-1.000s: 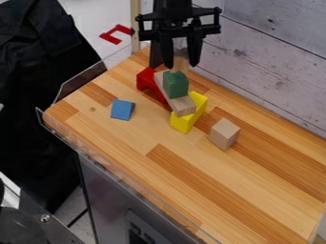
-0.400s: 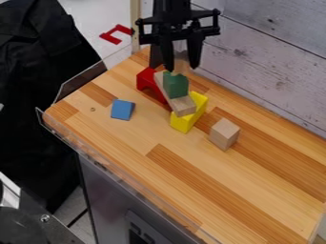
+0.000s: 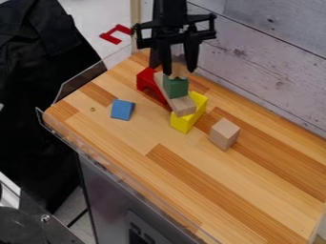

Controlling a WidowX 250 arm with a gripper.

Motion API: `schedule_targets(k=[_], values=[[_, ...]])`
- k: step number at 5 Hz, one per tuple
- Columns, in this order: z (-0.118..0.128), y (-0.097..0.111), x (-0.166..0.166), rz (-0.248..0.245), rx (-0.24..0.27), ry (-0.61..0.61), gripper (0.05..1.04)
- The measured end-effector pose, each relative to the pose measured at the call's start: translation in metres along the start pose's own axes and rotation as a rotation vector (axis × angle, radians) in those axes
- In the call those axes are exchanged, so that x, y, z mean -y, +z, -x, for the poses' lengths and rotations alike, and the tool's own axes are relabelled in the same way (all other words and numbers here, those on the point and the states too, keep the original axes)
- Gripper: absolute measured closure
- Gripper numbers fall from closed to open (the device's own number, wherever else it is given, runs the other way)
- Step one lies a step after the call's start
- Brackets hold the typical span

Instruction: Move plus and place it on top of a rack

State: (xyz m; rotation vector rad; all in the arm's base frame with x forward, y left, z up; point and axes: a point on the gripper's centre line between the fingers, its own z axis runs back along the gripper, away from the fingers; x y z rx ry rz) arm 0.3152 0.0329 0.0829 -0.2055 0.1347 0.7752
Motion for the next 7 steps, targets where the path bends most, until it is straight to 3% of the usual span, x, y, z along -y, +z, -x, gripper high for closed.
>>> schedule_targets(k=[1, 2, 3, 4, 5, 6, 7], values=[[-0.001, 0.0, 0.0, 0.007, -0.003, 0.0, 0.663], [-0.002, -0.002, 0.002, 0.006, -0.016, 0.0, 0.598], [0.0, -0.01, -0.001, -0.014, -0.053, 0.01, 0.285], [-0.005, -0.004, 0.0, -0.024, -0.033, 0.02, 0.077], [-0.01, 0.007, 0.002, -0.031, 0.001, 0.014, 0.079], [-0.01, 0.024, 0.015, -0.078, 0.042, -0.049, 0.084], [0.016, 0.035, 0.044, -0.135, 0.078, -0.225, 0.084]])
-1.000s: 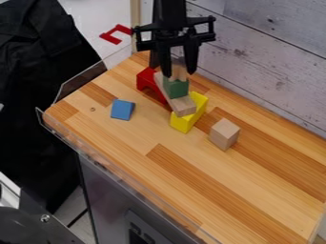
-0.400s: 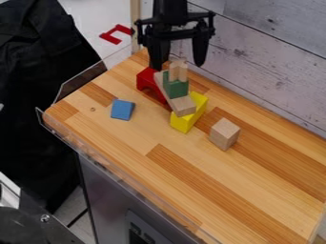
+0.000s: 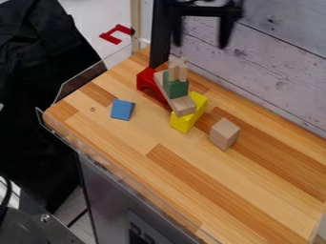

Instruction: Move plus and place it on top of a rack

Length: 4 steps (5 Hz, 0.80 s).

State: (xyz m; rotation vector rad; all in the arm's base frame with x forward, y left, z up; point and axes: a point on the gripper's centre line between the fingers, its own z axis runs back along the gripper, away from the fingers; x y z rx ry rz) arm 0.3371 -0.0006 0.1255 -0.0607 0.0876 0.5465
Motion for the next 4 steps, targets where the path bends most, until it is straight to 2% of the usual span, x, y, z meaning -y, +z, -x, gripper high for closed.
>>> schedule_targets(k=[1, 2, 3, 4], values=[[0.018, -0.009, 0.028, 0.0, 0.019, -0.169, 0.084], [0.038, -0.012, 0.053, -0.001, 0.02, -0.273, 0.084], [0.044, -0.023, 0.059, 0.029, 0.02, -0.321, 0.084], [0.044, -0.026, 0.061, 0.038, 0.016, -0.346, 0.084]])
